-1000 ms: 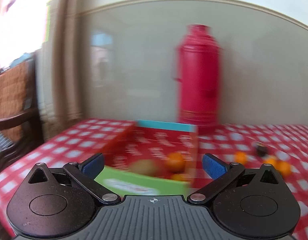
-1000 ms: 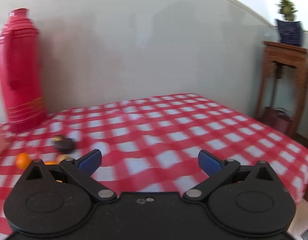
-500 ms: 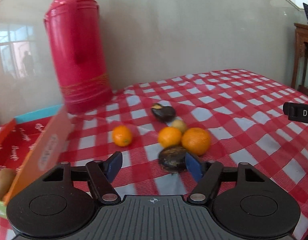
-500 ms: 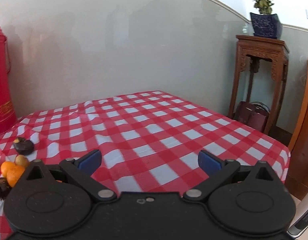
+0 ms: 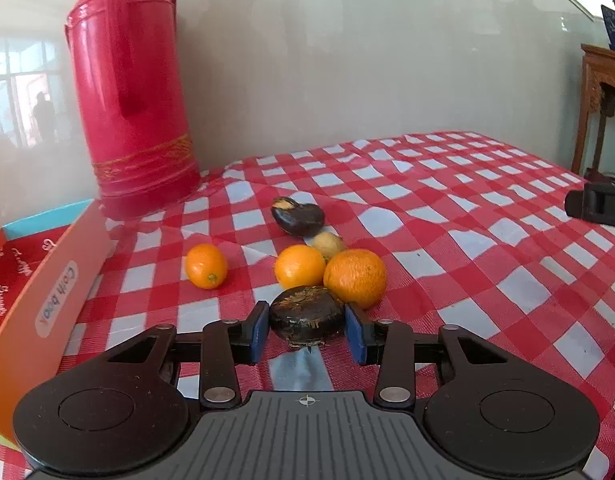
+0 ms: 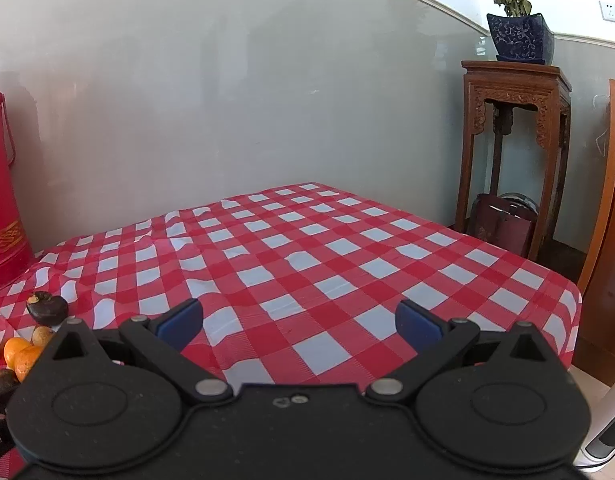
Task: Organize fruits
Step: 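Reach the left gripper to the dark mangosteen and grasp it, then carry the mangosteen into the box and open the left gripper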
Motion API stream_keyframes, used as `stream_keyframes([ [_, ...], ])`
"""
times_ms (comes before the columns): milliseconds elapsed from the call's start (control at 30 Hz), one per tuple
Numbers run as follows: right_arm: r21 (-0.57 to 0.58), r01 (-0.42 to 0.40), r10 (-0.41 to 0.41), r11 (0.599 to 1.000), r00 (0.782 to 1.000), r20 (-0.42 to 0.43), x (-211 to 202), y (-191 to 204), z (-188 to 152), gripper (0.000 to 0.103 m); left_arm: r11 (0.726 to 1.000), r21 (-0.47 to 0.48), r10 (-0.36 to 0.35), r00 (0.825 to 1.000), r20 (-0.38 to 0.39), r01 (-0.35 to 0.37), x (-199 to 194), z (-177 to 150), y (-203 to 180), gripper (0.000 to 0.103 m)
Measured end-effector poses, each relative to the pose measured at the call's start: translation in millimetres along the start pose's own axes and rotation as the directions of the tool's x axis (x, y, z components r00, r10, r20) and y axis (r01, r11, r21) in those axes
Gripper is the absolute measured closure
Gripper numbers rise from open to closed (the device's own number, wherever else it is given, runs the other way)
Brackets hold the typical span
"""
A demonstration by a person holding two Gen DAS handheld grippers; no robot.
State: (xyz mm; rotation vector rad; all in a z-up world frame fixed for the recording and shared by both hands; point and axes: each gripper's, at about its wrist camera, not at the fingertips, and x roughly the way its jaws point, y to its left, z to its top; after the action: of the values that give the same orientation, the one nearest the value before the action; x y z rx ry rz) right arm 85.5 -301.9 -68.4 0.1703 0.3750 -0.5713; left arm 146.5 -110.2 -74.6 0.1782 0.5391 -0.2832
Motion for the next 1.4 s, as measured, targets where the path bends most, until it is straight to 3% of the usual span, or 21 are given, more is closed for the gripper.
stream_keyframes([
  [167, -0.01, -0.011, 0.011, 1.0, 1.0, -0.002, -1.5, 6.6, -1.3, 0.006, 0.999, -0.034, 0.041, 0.998, 0.052, -0.04, -15.5, 7.2, 13.5, 0.063],
  [367, -0.029, -0.045, 0.045, 0.999, 0.999, -0.003, -5.3, 21.1, -3.6, 0.006, 0.986, -0.077, 0.158, 0.982, 0.106, -0.151, -37.0, 13.1, 45.4, 0.063],
  [533, -0.061, -0.089, 0.089, 0.994, 0.996, -0.002, -10.7, 39.1, -7.4, 0.006, 0.948, -0.135, 0.304, 0.947, 0.105, -0.289, -53.0, 7.8, 90.3, 0.063],
  [800, -0.111, -0.144, 0.144, 0.983, 0.99, -0.003, -19.4, 61.0, -12.2, 0.006, 0.841, -0.227, 0.505, 0.863, 0.002, -0.491, -62.9, -12.3, 173.0, 0.063],
  [1067, -0.124, -0.174, 0.174, 0.977, 0.985, -0.012, -21.3, 69.8, -14.7, 0.006, 0.751, -0.308, 0.58, 0.806, -0.116, -0.585, -53.4, -27.1, 213.9, 0.063],
  [1167, -0.129, -0.179, 0.178, 0.975, 0.984, -0.015, -20.9, 71.5, -15.2, 0.006, 0.734, -0.311, 0.597, 0.792, -0.13, -0.604, -51.6, -27.9, 215.6, 0.062],
  [1267, -0.128, -0.183, 0.182, 0.975, 0.983, -0.018, -20.4, 71.2, -15.0, 0.006, 0.719, -0.328, 0.603, 0.785, -0.145, -0.613, -51.2, -26.7, 217.6, 0.057],
  [1333, -0.124, -0.185, 0.184, 0.975, 0.983, -0.019, -20.1, 69.9, -14.3, 0.006, 0.708, -0.351, 0.605, 0.783, -0.144, -0.612, -52.9, -25.6, 219.0, 0.047],
  [1400, -0.12, -0.187, 0.186, 0.975, 0.982, -0.019, -20.0, 68.9, -13.9, 0.006, 0.705, -0.366, 0.605, 0.785, -0.136, -0.607, -57.8, -23.6, 215.4, 0.03],
])
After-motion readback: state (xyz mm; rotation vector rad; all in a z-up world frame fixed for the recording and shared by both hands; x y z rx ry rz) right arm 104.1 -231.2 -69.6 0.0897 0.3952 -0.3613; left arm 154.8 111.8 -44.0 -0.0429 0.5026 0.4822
